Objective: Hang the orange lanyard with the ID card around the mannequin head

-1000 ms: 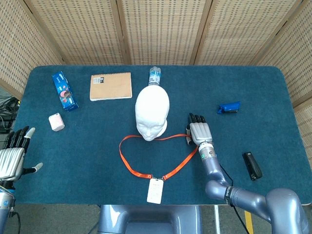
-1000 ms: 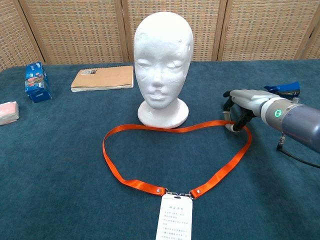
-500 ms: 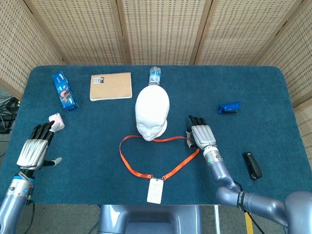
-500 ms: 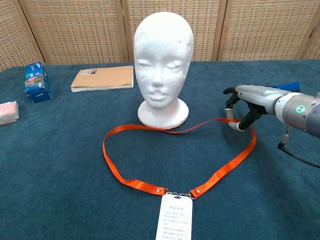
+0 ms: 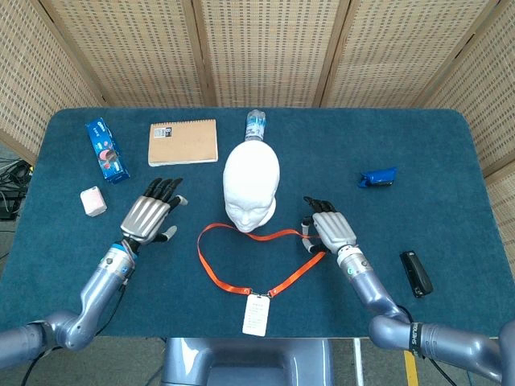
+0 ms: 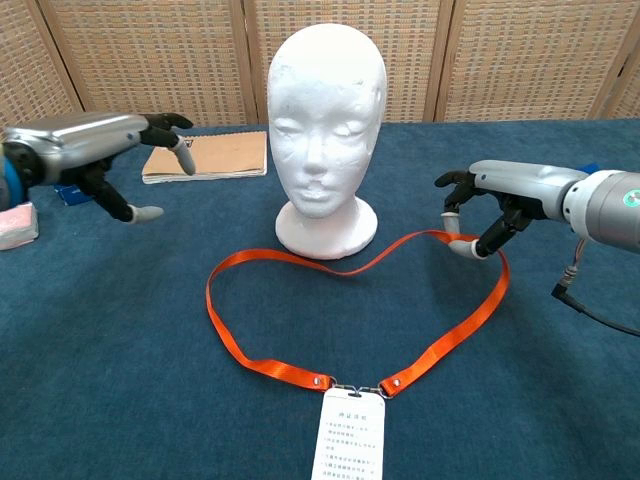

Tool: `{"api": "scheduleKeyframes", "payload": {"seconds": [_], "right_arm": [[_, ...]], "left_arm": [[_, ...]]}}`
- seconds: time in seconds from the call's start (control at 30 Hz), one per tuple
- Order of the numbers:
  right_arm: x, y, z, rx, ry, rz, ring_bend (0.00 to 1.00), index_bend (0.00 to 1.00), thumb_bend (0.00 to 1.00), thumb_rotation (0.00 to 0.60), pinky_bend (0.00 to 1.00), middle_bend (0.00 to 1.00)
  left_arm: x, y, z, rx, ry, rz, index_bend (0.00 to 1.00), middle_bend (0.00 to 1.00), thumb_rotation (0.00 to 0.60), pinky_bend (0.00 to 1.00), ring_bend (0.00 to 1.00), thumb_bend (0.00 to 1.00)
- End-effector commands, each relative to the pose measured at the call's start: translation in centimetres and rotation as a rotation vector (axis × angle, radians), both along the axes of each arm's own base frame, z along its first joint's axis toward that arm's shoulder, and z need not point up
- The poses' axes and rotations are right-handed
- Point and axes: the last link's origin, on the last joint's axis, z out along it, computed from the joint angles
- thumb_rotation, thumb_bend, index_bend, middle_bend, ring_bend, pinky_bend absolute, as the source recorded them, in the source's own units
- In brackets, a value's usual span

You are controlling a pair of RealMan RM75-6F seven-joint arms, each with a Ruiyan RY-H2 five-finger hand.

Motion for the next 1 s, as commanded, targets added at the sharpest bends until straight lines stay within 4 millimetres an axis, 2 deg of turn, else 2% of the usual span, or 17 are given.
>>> {"api": "scheduleKeyframes", "payload": {"seconds": [0.03, 0.13, 0.33, 0.53, 1.0], "right_arm": [[0.3, -0.5, 0.2, 0.004, -0.024, -0.017, 0.0, 0.76, 0.74, 0.6, 0.0, 0.07], [0.4, -0.8, 0.4, 0.007, -0.032, -0.024, 0.0, 0.76, 0.74, 0.6, 0.0, 0.07], [0.4, -0.9, 0.5, 0.009, -0.04, -0.029, 0.0, 0.76, 0.74, 0.6, 0.0, 0.08], [0.1, -1.1, 0.3, 0.019, -0.043, -0.028, 0.0, 0.76, 0.74, 0.6, 0.0, 0.08], [-0.3, -1.3, -0.2, 0.042, -0.037, -0.023, 0.0, 0.76, 0.74, 0.6, 0.0, 0.08]], "left_arm": [[2.0, 2.0, -3.9, -0.065, -0.01, 0.004, 0.34, 0.0, 0.6, 0.0, 0.0, 0.35], [2.4, 2.8, -5.5, -0.078, -0.013, 0.001, 0.37, 0.0, 0.6, 0.0, 0.0, 0.35], [2.5, 3.6, -7.4, -0.106, -0.004, 0.012, 0.39, 0.0, 0.6, 0.0, 0.0, 0.35], [2.6, 3.6, -9.3, -0.137, -0.005, 0.026, 0.42, 0.0, 0.6, 0.0, 0.0, 0.36], [2.7, 4.5, -11.3, -0.169, -0.008, 0.079, 0.49, 0.0, 0.6, 0.0, 0.0, 0.41]]}}
